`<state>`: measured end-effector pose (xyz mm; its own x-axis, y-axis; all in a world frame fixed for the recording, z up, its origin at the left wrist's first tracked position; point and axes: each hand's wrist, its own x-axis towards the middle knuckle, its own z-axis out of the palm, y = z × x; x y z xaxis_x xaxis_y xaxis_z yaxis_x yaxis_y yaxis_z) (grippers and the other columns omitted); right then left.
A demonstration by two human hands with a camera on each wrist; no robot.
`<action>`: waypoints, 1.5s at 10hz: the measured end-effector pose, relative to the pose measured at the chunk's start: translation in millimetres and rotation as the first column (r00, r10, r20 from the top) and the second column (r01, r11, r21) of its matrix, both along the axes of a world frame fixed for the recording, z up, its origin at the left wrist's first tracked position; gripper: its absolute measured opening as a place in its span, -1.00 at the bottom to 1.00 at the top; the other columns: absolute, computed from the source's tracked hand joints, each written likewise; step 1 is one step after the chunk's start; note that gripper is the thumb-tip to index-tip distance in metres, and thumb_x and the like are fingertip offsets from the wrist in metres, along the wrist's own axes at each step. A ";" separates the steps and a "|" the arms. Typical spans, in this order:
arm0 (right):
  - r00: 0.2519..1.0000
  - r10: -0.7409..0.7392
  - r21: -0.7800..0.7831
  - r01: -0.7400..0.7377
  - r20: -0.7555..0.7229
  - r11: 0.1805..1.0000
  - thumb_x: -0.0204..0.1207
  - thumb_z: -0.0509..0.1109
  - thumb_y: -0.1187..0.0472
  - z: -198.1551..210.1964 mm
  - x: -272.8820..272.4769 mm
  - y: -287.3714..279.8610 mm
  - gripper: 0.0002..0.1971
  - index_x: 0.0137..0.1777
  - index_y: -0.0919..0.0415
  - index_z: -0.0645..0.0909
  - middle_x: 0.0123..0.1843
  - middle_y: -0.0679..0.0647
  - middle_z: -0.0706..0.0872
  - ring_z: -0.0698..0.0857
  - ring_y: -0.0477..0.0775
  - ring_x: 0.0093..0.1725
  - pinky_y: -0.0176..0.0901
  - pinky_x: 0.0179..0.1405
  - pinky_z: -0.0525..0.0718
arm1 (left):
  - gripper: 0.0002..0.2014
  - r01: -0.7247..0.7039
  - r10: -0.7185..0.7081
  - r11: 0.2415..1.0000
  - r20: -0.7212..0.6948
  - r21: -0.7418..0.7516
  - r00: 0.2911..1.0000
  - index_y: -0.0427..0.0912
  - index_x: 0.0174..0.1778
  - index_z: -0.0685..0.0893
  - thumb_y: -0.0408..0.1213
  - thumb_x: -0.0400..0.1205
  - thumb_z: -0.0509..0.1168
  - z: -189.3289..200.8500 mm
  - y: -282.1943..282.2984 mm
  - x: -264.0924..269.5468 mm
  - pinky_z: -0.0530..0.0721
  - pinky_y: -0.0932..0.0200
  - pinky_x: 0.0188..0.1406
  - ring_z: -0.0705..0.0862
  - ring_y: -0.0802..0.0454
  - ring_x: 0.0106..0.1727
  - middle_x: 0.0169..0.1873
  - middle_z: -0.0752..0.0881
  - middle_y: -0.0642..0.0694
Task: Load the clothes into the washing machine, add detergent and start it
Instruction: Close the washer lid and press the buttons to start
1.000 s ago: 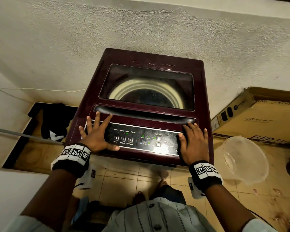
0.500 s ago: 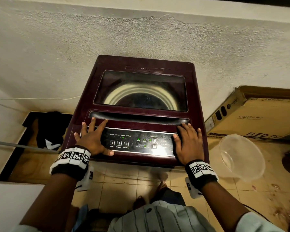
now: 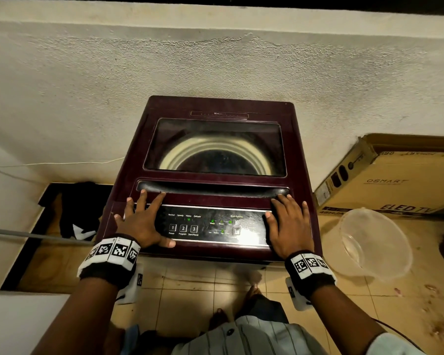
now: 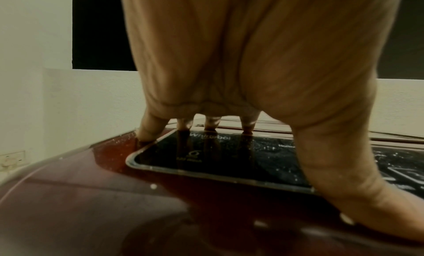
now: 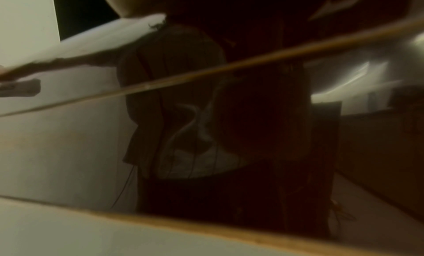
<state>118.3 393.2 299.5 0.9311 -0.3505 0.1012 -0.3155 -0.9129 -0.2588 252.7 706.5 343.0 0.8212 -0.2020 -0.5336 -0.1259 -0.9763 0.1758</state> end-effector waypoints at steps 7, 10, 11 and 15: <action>1.000 -0.002 -0.003 0.002 0.004 1.000 0.58 -0.09 -0.15 -0.1 0.0 0.5 -0.41 0.44 0.08 0.51 0.54 0.05 0.49 0.34 0.10 0.60 0.26 0.65 0.09 | 0.33 0.000 0.001 1.000 0.012 -0.021 1.000 0.34 0.64 -0.18 0.21 0.11 0.63 -2.3 2.0 -1.2 -0.15 -0.51 0.55 -0.31 -0.30 0.66 0.67 -0.34 -0.03; 1.000 0.000 0.007 0.000 0.012 1.000 0.58 -0.09 -0.15 -0.1 -0.2 0.4 -0.41 0.44 0.08 0.51 0.54 0.05 0.49 0.34 0.10 0.60 0.26 0.65 0.07 | 0.33 -0.002 0.003 1.000 0.012 -0.030 1.000 0.34 0.64 -0.18 0.20 0.12 0.63 -2.4 2.3 -2.0 -0.16 -0.50 0.55 -0.31 -0.29 0.66 0.67 -0.33 -0.04; 1.000 -0.001 0.014 0.000 0.019 1.000 0.58 -0.09 -0.15 0.5 -0.4 0.7 -0.41 0.43 0.09 0.52 0.53 0.06 0.50 0.34 0.11 0.60 0.26 0.65 0.07 | 0.33 -0.002 0.003 0.999 0.009 -0.034 1.000 0.34 0.64 -0.18 0.19 0.12 0.64 -1.9 2.3 -2.1 -0.16 -0.49 0.56 -0.32 -0.29 0.66 0.67 -0.34 -0.04; 1.000 0.004 0.010 -0.004 0.009 1.000 0.58 -0.10 -0.14 0.8 -0.6 0.6 -0.41 0.45 0.08 0.50 0.54 0.05 0.48 0.32 0.10 0.61 0.24 0.66 0.05 | 0.34 -0.008 0.009 0.999 0.012 -0.034 1.000 0.34 0.63 -0.19 0.20 0.11 0.64 -4.2 2.7 -1.3 -0.18 -0.50 0.55 -0.34 -0.28 0.66 0.67 -0.35 -0.03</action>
<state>117.7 393.8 300.3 0.9316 -0.3477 0.1058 -0.3095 -0.9117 -0.2703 251.4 709.2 338.8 0.8296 -0.2128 -0.5162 -0.1202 -0.9709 0.2071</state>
